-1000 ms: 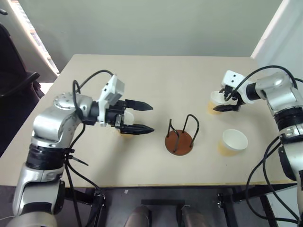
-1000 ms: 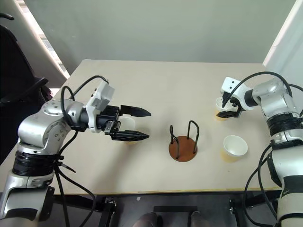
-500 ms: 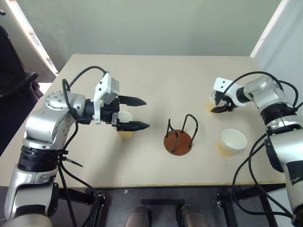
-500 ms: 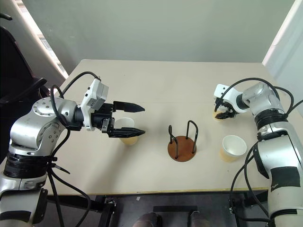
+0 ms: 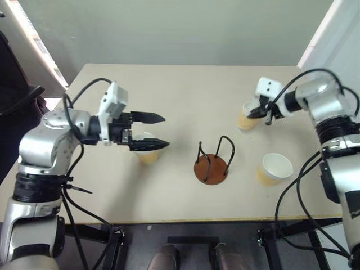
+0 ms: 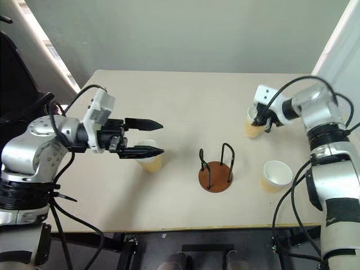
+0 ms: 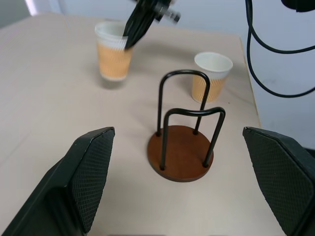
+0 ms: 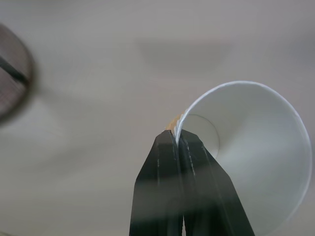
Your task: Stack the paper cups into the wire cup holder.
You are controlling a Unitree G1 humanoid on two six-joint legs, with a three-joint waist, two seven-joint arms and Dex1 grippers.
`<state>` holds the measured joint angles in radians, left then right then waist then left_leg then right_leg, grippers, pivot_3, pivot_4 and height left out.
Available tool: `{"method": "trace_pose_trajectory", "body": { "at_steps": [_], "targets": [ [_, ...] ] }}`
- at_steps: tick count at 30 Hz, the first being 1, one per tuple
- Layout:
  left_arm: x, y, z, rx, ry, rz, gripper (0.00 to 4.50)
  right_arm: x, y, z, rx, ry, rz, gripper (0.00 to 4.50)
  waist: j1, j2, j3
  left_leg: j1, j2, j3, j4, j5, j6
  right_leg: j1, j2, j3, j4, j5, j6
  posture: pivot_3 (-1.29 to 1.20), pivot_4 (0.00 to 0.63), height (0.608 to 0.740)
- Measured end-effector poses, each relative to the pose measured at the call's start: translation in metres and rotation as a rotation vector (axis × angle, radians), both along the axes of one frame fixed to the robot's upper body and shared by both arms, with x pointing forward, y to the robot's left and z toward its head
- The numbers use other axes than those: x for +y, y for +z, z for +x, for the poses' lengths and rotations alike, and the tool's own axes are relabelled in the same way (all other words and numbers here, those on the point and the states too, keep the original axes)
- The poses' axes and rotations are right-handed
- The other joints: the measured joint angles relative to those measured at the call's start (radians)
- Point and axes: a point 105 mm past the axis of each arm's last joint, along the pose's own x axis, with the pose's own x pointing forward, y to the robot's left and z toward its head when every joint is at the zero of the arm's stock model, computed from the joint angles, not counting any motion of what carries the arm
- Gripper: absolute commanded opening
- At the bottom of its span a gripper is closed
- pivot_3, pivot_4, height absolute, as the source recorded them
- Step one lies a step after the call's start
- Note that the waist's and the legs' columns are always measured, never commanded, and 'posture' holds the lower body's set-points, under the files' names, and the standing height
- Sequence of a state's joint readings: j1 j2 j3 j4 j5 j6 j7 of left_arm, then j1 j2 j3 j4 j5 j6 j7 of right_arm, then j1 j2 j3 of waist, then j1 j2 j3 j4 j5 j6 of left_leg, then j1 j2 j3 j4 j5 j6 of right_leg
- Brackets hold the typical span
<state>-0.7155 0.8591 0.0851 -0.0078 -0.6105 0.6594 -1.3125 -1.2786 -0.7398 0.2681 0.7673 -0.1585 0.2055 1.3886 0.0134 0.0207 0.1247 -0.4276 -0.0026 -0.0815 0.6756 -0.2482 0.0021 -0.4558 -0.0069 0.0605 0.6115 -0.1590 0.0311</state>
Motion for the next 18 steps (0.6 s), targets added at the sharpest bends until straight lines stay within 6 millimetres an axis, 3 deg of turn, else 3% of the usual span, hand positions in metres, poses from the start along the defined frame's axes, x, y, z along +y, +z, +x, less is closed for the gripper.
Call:
{"method": "trace_pose_trajectory", "body": {
  "at_steps": [4,10,18],
  "targets": [
    [0.009,0.004,0.003,0.006,0.027,-0.038,4.50,0.017,0.018,-0.030,-0.005,0.109,0.005,0.02,-0.002,0.000,0.000,0.000,0.000,0.000,0.000,0.001,-0.001,0.000,0.000,0.000,0.000,-0.001,-0.001,0.00,0.150,0.740],
    [0.008,0.013,0.006,-0.006,0.022,-0.076,4.50,0.060,0.044,-0.093,-0.045,0.317,-0.025,0.02,-0.005,0.000,0.000,0.000,0.001,-0.001,0.000,0.002,-0.002,0.000,0.002,-0.001,0.000,-0.002,-0.002,0.00,0.150,0.740],
    [-0.001,0.039,0.001,-0.055,-0.052,-0.154,4.50,0.085,0.042,-0.120,-0.034,0.421,-0.037,0.02,-0.006,0.000,0.000,0.002,0.001,-0.001,0.002,0.002,0.003,0.001,0.001,0.000,0.003,-0.003,-0.006,0.00,0.150,0.740]
  ]
}}
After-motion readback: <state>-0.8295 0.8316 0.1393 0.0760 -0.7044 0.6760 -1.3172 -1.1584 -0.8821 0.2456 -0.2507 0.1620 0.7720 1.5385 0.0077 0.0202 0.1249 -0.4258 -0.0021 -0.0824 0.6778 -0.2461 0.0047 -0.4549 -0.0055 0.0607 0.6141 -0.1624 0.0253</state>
